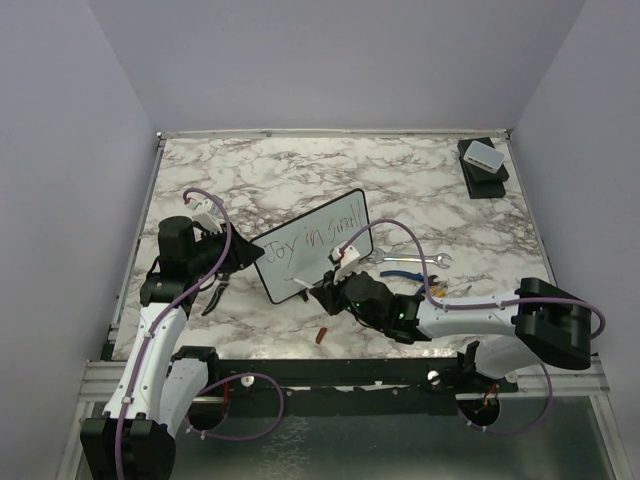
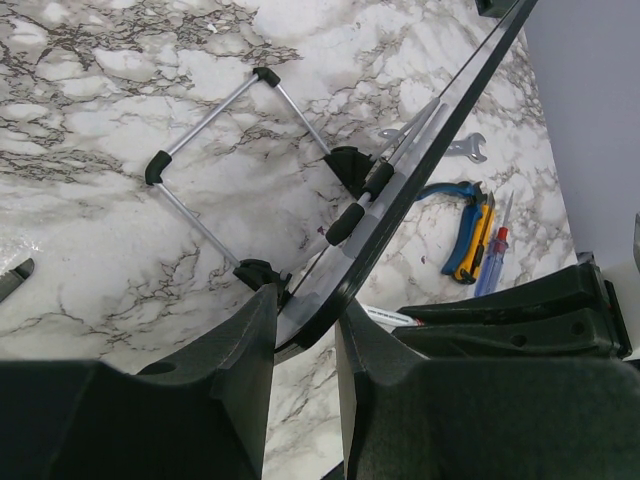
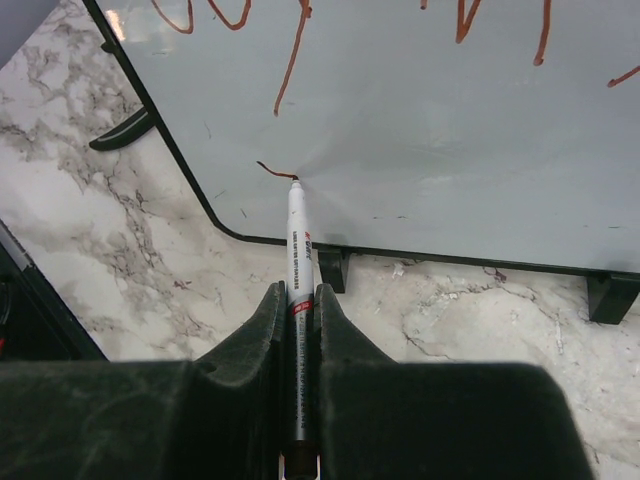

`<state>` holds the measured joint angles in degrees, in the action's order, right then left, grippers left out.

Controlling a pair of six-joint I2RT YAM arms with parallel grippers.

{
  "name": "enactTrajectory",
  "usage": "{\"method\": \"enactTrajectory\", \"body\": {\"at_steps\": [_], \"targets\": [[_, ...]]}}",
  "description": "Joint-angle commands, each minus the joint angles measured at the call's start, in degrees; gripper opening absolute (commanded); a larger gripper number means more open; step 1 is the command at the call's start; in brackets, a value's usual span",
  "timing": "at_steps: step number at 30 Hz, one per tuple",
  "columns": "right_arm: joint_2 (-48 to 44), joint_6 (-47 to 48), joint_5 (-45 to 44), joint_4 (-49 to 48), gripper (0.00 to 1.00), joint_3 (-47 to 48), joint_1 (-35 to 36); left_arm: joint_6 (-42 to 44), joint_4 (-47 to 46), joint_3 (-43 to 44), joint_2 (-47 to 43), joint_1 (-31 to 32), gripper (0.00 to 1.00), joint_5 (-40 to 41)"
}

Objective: Write a sentence on the whiteboard

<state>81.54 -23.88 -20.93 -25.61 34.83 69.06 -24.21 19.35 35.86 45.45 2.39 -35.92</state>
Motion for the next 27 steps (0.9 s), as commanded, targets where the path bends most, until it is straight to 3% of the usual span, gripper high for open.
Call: {"method": "enactTrajectory", "body": {"at_steps": [1, 7, 15, 27], "targets": [[-1.5, -1.0, -7.4, 2.1, 0.00, -0.8, -0.3, 0.1, 0.7, -0.6, -0.8, 0.5, 0.30, 0.7], [-2.5, -0.4, -8.1, 2.8, 0.01, -1.1, -0.3, 0.1, 0.7, -0.6, -0.9, 0.5, 0.30, 0.8], [-5.4, 6.1, 0.6, -2.7, 0.01, -2.6, -0.2, 0.1, 0.7, -0.6, -1.1, 0.5, 0.30, 0.8], [-1.6, 8.9, 1.6, -4.9, 0.01, 1.1, -0.2, 0.0, 0.8, -0.7, -1.1, 0.5, 0.30, 0.8]]}}
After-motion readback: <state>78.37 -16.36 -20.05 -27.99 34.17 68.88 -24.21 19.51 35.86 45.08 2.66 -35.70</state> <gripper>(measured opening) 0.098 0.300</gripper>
